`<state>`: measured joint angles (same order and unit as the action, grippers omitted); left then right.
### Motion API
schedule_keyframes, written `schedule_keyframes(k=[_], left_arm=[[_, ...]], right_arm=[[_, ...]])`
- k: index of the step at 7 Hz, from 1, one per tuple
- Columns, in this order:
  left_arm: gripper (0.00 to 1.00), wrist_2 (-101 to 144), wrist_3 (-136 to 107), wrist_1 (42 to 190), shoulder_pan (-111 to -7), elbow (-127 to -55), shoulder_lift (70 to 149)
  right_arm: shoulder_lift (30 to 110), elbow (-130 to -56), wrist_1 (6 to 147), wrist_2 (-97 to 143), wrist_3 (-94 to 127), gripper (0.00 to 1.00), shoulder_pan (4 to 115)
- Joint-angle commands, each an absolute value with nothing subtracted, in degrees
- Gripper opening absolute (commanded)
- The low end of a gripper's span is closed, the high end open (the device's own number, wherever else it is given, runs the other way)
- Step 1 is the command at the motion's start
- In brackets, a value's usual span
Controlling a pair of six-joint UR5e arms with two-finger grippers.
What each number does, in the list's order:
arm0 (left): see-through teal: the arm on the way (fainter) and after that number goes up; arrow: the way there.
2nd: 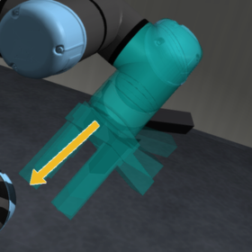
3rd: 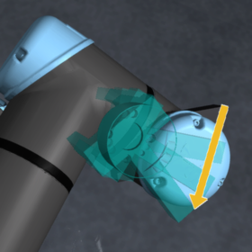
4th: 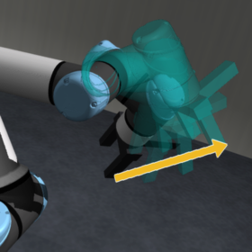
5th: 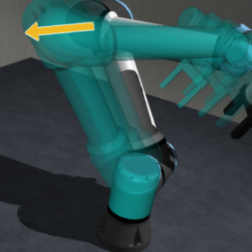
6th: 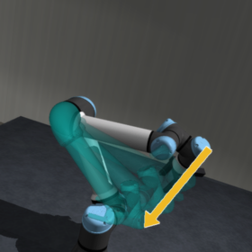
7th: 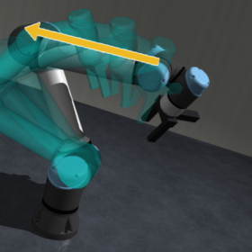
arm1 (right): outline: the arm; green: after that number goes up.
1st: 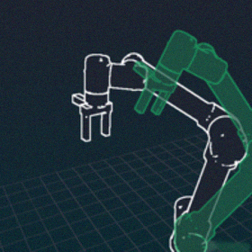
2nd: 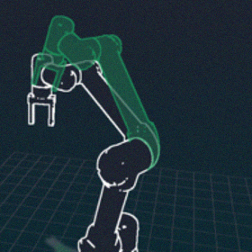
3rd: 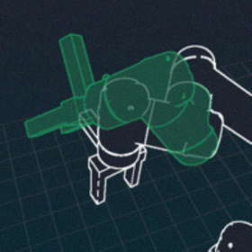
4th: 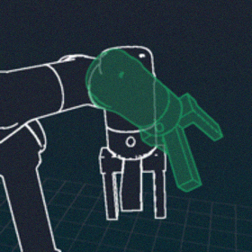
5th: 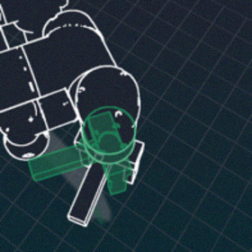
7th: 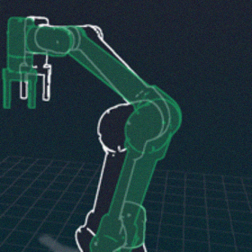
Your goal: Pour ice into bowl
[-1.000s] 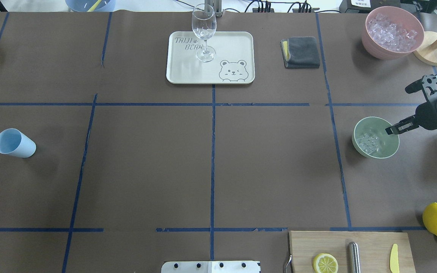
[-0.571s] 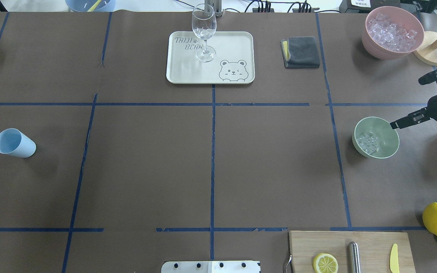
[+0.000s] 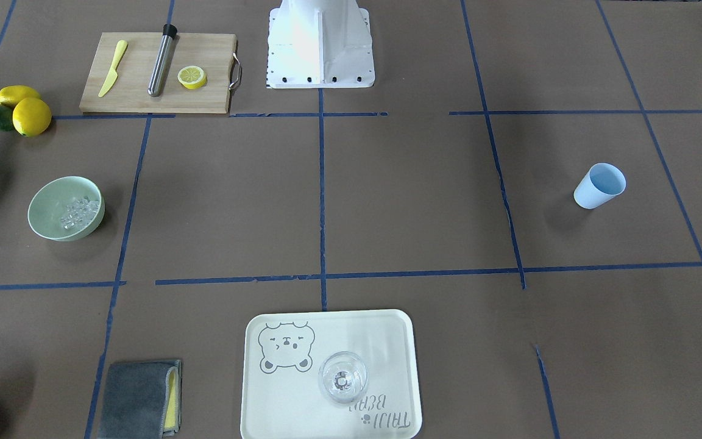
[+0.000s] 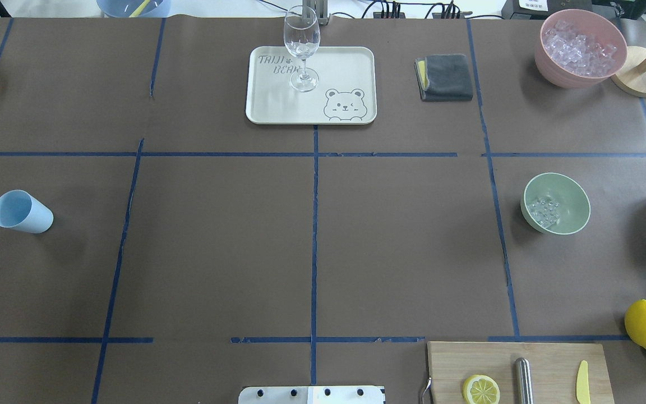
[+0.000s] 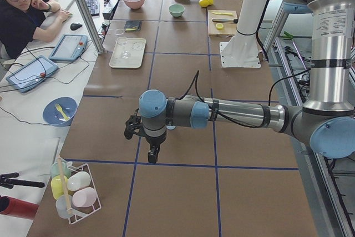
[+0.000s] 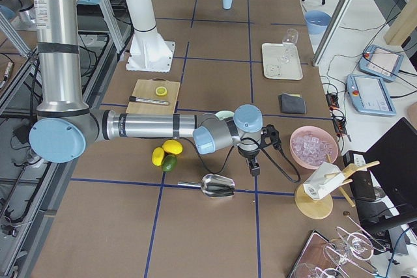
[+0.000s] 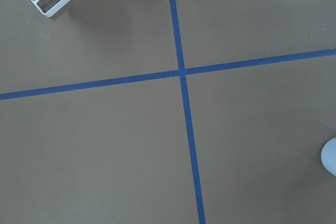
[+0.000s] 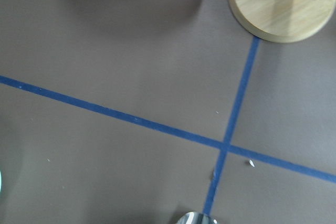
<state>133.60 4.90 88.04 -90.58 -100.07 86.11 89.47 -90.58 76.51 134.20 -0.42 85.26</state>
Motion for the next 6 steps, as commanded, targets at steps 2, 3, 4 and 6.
schedule_keyframes(k=[2, 3, 4, 6], left_arm=[[1.00, 133.68, 4.83, 90.33, -90.62, -100.64, 85.87], [1.00, 133.51, 4.92, 91.40, -90.79, -100.37, 84.83], [1.00, 132.90, 4.92, 91.41, -90.62, -99.94, 84.47], [1.00, 133.41, 4.92, 91.41, -90.62, -100.19, 84.29]], right_arm=[[92.45, -92.46, 89.12, 133.42, -3.87, 1.00, 89.47], [92.72, -91.85, 89.47, 134.38, -3.52, 1.00, 89.47], [92.81, -90.71, 88.86, 136.21, -3.60, 1.00, 89.47], [92.81, -90.97, 88.95, 134.92, -3.87, 1.00, 89.39]])
